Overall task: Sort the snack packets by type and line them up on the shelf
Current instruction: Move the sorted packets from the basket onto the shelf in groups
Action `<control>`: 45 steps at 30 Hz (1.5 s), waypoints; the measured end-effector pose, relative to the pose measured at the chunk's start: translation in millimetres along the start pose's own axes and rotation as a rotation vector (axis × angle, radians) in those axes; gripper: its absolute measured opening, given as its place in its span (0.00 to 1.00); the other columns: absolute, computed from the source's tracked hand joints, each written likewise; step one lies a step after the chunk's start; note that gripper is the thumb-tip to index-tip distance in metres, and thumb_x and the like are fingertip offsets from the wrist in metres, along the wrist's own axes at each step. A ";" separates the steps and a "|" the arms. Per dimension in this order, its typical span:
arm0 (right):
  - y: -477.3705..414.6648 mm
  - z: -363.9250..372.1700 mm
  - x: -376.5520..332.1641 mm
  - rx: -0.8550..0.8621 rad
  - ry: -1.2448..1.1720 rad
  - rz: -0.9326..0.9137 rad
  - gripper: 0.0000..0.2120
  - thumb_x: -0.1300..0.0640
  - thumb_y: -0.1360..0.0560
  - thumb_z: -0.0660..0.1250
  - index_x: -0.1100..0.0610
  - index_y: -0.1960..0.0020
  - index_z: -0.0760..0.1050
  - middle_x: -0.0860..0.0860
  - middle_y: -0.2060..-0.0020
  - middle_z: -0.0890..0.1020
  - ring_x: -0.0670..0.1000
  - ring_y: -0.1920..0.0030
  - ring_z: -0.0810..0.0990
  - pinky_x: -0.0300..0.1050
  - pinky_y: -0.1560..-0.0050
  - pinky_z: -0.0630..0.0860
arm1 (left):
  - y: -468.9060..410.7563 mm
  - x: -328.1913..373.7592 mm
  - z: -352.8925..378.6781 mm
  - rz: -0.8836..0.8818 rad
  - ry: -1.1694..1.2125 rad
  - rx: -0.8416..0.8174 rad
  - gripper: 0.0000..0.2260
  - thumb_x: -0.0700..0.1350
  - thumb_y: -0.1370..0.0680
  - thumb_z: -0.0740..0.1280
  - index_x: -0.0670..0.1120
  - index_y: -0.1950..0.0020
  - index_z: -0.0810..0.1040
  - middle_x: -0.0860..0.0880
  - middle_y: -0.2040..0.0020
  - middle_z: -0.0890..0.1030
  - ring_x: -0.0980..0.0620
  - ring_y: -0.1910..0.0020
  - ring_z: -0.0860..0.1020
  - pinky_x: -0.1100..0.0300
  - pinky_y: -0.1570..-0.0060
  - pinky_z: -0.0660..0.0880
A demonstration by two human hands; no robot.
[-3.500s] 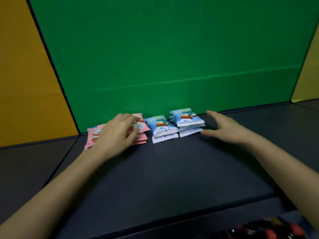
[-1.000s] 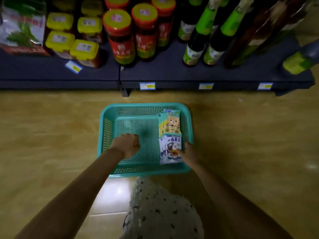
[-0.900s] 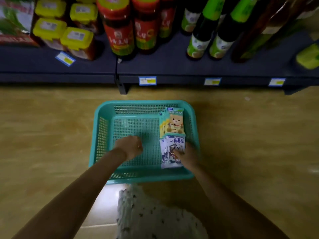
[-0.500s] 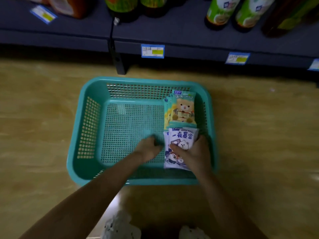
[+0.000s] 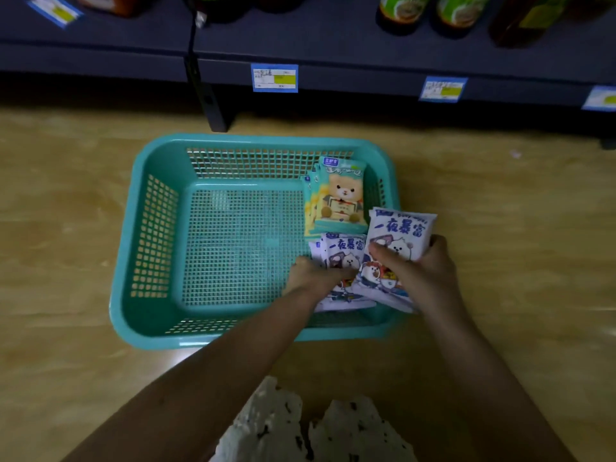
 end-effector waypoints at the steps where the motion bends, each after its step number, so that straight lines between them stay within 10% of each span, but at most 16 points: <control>1: -0.9 -2.6 1.0 0.021 -0.028 0.001 0.25 0.51 0.35 0.77 0.57 0.47 0.67 0.44 0.60 0.78 0.44 0.62 0.78 0.39 0.66 0.72 | 0.1 2.5 2.2 -0.005 -0.015 0.010 0.31 0.59 0.39 0.76 0.40 0.46 0.76 0.43 0.47 0.81 0.45 0.49 0.80 0.58 0.53 0.76; 4: -2.1 -10.1 3.5 0.050 -0.072 0.014 0.28 0.49 0.37 0.77 0.60 0.44 0.70 0.49 0.55 0.81 0.46 0.59 0.80 0.41 0.63 0.74 | -3.4 8.4 6.1 -0.044 0.012 0.003 0.21 0.51 0.36 0.78 0.40 0.51 0.77 0.43 0.45 0.81 0.45 0.48 0.79 0.57 0.48 0.77; 11: -3.2 -20.5 10.0 0.019 -0.113 0.053 0.31 0.45 0.40 0.78 0.59 0.44 0.74 0.51 0.53 0.84 0.50 0.55 0.83 0.49 0.54 0.80 | 3.3 5.6 15.7 -0.016 0.137 -0.032 0.38 0.49 0.39 0.79 0.36 0.35 0.68 0.41 0.44 0.79 0.42 0.46 0.78 0.52 0.47 0.78; 18: -1.5 -13.8 -5.4 -0.104 -0.225 0.055 0.07 0.59 0.32 0.75 0.52 0.60 0.77 0.46 0.63 0.83 0.42 0.65 0.82 0.39 0.64 0.78 | 13.1 -0.8 -32.7 0.016 0.334 -0.187 0.33 0.47 0.34 0.75 0.37 0.35 0.67 0.46 0.39 0.73 0.49 0.44 0.69 0.58 0.44 0.64; 22: 10.0 -11.3 -49.6 -0.158 -0.292 0.056 0.08 0.61 0.32 0.74 0.53 0.55 0.79 0.47 0.61 0.84 0.46 0.60 0.84 0.40 0.60 0.80 | 44.8 9.6 -76.7 0.135 0.451 -0.057 0.45 0.52 0.51 0.79 0.39 0.38 0.69 0.42 0.43 0.80 0.46 0.46 0.79 0.50 0.42 0.75; 31: 113.1 -81.1 -293.1 -0.297 -0.379 -0.020 0.09 0.61 0.31 0.73 0.53 0.54 0.77 0.51 0.57 0.84 0.50 0.57 0.84 0.46 0.58 0.81 | 274.3 132.6 -249.6 0.345 0.606 0.068 0.37 0.44 0.46 0.76 0.42 0.38 0.72 0.42 0.47 0.83 0.44 0.52 0.83 0.52 0.54 0.81; 35: 181.8 -131.3 -438.2 -0.342 -0.386 -0.115 0.19 0.59 0.33 0.75 0.57 0.45 0.74 0.54 0.53 0.84 0.54 0.53 0.84 0.50 0.53 0.82 | 413.5 212.0 -332.1 0.515 0.632 0.071 0.17 0.36 0.39 0.71 0.47 0.52 0.78 0.49 0.60 0.86 0.51 0.64 0.84 0.61 0.65 0.80; 45: 335.2 -225.7 -764.8 -0.510 -0.442 -0.391 0.24 0.57 0.33 0.75 0.59 0.40 0.73 0.53 0.48 0.84 0.52 0.51 0.84 0.50 0.49 0.80 | 718.7 356.1 -499.5 0.721 0.653 0.221 0.20 0.38 0.35 0.70 0.40 0.44 0.77 0.44 0.54 0.85 0.48 0.58 0.84 0.56 0.57 0.80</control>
Point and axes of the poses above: each hand's wrist, its own y-axis away from the middle knuckle, its own z-axis out of the palm, x = y × z, the point moved 1 cm from there along -y, towards the middle knuckle
